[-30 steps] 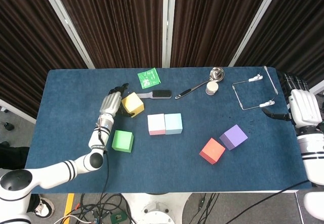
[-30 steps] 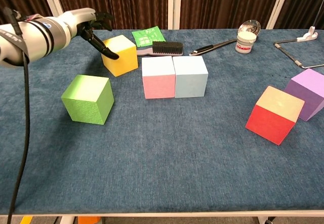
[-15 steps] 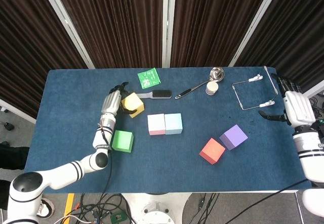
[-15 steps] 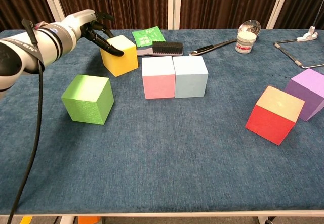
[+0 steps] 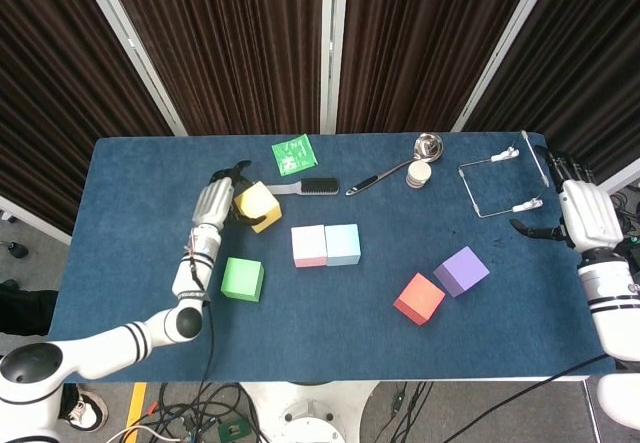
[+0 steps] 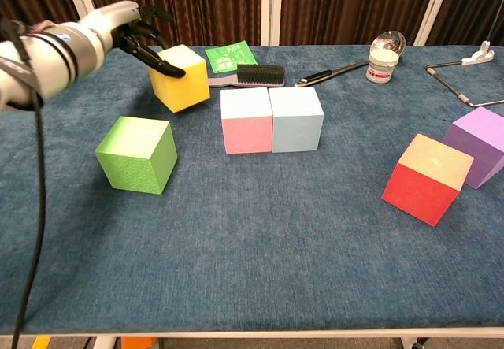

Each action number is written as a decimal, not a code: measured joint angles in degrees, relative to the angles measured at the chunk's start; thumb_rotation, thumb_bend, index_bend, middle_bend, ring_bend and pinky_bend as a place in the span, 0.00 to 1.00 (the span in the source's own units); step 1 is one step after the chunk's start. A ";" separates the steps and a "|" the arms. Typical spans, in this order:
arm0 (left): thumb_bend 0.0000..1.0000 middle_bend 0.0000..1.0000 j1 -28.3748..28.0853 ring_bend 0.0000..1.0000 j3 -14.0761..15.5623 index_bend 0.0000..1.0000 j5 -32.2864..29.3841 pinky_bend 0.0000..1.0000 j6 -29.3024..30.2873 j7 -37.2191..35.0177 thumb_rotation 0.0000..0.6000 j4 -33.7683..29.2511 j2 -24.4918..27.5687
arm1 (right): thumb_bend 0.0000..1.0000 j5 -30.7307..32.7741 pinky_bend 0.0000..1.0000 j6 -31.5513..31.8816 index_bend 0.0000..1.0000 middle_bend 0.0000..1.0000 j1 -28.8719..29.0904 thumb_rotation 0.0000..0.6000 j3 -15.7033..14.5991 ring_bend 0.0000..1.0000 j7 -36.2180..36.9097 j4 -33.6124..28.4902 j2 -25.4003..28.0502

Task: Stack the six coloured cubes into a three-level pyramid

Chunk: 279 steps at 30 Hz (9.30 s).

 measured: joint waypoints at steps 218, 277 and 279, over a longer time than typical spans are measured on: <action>0.16 0.46 -2.08 0.16 11.29 0.12 11.69 0.29 -6.29 4.52 1.00 -14.96 9.95 | 0.07 -1.76 0.00 -6.72 0.00 0.06 -0.20 1.00 -2.30 0.00 5.07 8.05 -4.76; 0.15 0.18 -2.45 0.11 11.52 0.11 13.71 0.27 -9.97 -3.26 1.00 -11.90 9.28 | 0.07 -1.87 0.00 -8.19 0.00 0.07 -0.21 1.00 -2.83 0.00 5.89 10.69 -6.15; 0.15 0.18 -2.44 0.11 11.53 0.11 13.77 0.27 -10.02 -3.35 1.00 -11.94 9.37 | 0.07 -1.83 0.00 -8.30 0.00 0.07 -0.21 1.00 -2.86 0.00 5.91 10.76 -6.13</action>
